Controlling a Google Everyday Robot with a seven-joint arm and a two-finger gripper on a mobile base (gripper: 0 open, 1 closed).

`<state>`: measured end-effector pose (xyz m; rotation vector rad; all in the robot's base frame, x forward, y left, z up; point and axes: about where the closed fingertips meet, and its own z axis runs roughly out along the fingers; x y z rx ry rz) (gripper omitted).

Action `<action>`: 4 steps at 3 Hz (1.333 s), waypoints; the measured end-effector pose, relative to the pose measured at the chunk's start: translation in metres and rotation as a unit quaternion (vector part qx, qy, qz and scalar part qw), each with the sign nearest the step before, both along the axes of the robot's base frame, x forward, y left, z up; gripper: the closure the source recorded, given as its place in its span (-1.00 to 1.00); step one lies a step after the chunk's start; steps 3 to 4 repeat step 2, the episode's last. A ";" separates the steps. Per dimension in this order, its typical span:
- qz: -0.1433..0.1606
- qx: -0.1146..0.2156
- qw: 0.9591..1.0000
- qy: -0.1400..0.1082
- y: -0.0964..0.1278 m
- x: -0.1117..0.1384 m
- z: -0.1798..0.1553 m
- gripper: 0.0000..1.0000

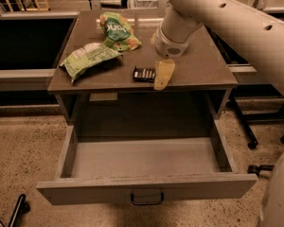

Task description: Pick rxbar chocolate from top drawer and place on counter

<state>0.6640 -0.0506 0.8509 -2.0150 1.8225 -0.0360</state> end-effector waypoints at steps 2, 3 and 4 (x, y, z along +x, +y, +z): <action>0.030 0.044 0.998 0.021 -0.023 -0.012 0.004 -1.00; 0.030 0.044 0.998 0.021 -0.023 -0.012 0.004 -1.00; 0.030 0.044 0.998 0.021 -0.023 -0.012 0.004 -1.00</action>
Offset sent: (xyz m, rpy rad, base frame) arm -0.0076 -0.0225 -0.0003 0.0564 0.0358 0.0203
